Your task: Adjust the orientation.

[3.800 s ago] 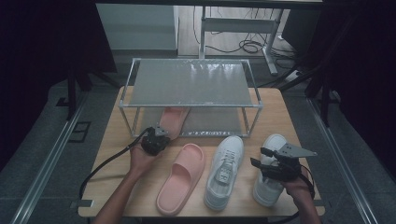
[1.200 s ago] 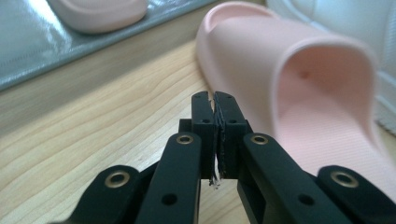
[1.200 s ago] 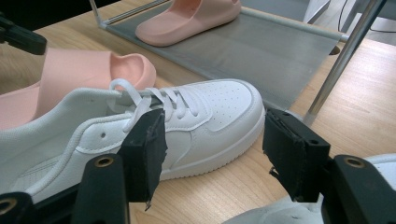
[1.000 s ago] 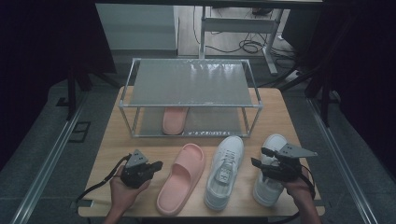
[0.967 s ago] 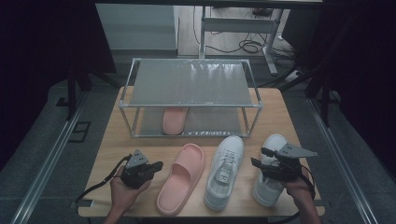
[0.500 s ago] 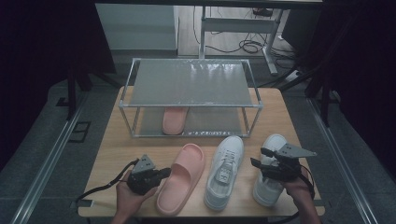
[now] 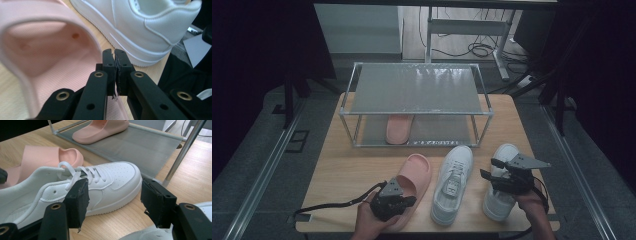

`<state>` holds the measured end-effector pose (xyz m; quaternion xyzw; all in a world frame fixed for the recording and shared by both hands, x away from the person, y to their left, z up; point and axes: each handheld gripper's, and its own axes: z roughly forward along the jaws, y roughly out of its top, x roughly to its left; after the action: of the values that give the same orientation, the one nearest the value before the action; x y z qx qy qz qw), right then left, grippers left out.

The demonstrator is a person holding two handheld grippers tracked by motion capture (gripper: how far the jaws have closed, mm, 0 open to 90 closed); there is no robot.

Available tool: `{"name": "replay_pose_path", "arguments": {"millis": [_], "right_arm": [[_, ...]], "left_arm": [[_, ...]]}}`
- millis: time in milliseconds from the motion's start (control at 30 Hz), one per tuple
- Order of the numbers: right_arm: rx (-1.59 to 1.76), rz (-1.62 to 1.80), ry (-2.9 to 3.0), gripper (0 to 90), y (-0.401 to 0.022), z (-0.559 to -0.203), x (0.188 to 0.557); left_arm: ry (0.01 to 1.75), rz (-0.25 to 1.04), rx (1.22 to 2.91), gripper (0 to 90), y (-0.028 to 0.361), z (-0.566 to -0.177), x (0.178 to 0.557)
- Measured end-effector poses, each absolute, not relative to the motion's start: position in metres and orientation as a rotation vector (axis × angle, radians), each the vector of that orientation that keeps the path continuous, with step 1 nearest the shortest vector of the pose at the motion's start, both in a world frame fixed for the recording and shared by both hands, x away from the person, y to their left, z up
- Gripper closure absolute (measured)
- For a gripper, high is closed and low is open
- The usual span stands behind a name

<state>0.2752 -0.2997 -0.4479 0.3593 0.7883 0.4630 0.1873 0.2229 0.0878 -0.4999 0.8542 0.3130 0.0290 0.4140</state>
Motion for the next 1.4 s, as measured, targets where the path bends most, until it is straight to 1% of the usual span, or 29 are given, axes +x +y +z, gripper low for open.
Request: {"name": "replay_pose_path", "arguments": {"millis": [200,767,967,1233,1400], "right_arm": [[1.005,1.303,2.22,39.8,-0.298,-0.448,0.275],[1.012,1.302,2.217,39.8,-0.3,-0.448,0.275],[1.011,1.301,2.216,39.8,-0.3,-0.447,0.274],[1.013,1.305,2.211,39.8,-0.302,-0.446,0.274],[1.012,1.304,2.212,39.8,-0.302,-0.446,0.274]], "left_arm": [[0.753,0.037,2.2,88.1,0.077,-0.506,0.22],[0.778,0.104,2.279,88.3,0.08,-0.507,0.222],[0.785,0.145,2.292,88.1,0.082,-0.505,0.221],[0.789,0.147,2.295,88.2,0.083,-0.505,0.222],[0.799,0.173,2.302,87.8,0.086,-0.503,0.221]]}}
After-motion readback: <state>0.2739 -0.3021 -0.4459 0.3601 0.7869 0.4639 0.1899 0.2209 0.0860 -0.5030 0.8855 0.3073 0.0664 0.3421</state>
